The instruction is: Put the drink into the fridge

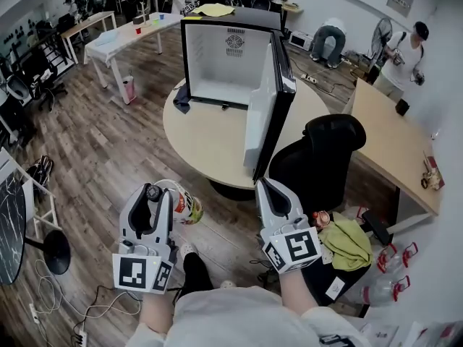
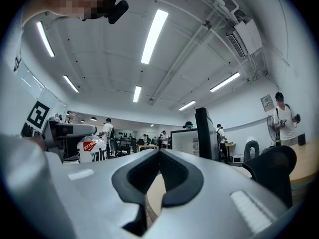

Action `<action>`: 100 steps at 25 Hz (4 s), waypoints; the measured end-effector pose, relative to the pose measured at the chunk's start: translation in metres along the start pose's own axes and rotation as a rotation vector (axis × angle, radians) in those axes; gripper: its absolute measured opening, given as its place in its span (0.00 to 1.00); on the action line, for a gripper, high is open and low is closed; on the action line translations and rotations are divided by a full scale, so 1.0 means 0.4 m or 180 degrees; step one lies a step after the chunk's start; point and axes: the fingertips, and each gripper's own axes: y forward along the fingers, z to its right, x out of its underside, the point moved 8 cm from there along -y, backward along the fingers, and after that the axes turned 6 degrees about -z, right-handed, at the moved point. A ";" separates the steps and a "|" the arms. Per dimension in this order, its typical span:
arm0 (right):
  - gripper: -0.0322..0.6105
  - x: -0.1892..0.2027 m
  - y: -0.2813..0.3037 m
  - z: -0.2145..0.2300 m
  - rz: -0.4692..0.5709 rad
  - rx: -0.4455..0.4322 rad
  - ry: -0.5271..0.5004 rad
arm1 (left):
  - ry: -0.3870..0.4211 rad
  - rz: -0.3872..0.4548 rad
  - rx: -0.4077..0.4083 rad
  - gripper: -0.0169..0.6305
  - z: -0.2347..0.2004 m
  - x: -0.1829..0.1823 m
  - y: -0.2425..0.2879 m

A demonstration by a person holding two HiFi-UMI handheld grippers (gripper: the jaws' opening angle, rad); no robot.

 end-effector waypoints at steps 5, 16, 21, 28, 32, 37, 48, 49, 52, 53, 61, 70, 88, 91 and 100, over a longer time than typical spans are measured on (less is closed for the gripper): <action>0.07 0.010 0.112 0.010 -0.0001 0.0083 0.0024 | 0.0001 -0.0008 0.0081 0.26 -0.084 0.010 0.096; 0.07 0.002 0.379 -0.003 0.0025 0.0265 0.0072 | 0.0028 -0.0018 0.0321 0.26 -0.300 -0.002 0.296; 0.07 0.004 0.476 -0.014 0.0028 0.0363 0.0061 | 0.0048 -0.0005 0.0400 0.26 -0.390 0.001 0.369; 0.07 0.013 0.587 -0.021 0.0038 0.0532 0.0100 | 0.0032 -0.0014 0.0618 0.26 -0.485 0.011 0.463; 0.07 0.028 0.639 -0.028 0.0026 0.0624 0.0143 | 0.0064 -0.0029 0.0737 0.26 -0.527 0.020 0.505; 0.07 0.039 0.687 -0.028 -0.0024 0.0691 0.0109 | 0.0076 -0.0085 0.0830 0.26 -0.567 0.041 0.558; 0.07 0.077 0.805 0.070 -0.0142 0.0839 0.0166 | -0.0069 -0.0158 0.1003 0.26 -0.598 0.094 0.728; 0.07 0.078 0.825 0.083 -0.0133 0.0838 0.0168 | -0.0068 -0.0171 0.1012 0.26 -0.602 0.098 0.749; 0.07 0.073 0.883 0.131 -0.0097 0.0837 0.0147 | -0.0048 -0.0188 0.1048 0.26 -0.607 0.106 0.822; 0.07 0.070 0.902 0.147 -0.0082 0.0842 0.0140 | -0.0037 -0.0184 0.1061 0.26 -0.609 0.106 0.848; 0.07 0.051 1.002 0.265 -0.0029 0.0923 0.0154 | 0.0057 -0.0162 0.1180 0.26 -0.604 0.088 1.049; 0.07 0.063 1.058 0.380 -0.0042 0.1071 0.0166 | 0.0068 -0.0194 0.1382 0.26 -0.562 0.116 1.242; 0.07 0.136 1.092 0.502 -0.0231 0.1141 0.0340 | 0.0192 -0.0655 0.1388 0.26 -0.492 0.298 1.584; 0.07 0.145 1.098 0.508 -0.0249 0.1139 0.0384 | 0.0225 -0.0744 0.1340 0.26 -0.487 0.329 1.619; 0.07 0.168 1.115 0.532 -0.0348 0.1074 0.0418 | 0.0352 -0.0872 0.1180 0.26 -0.483 0.398 1.713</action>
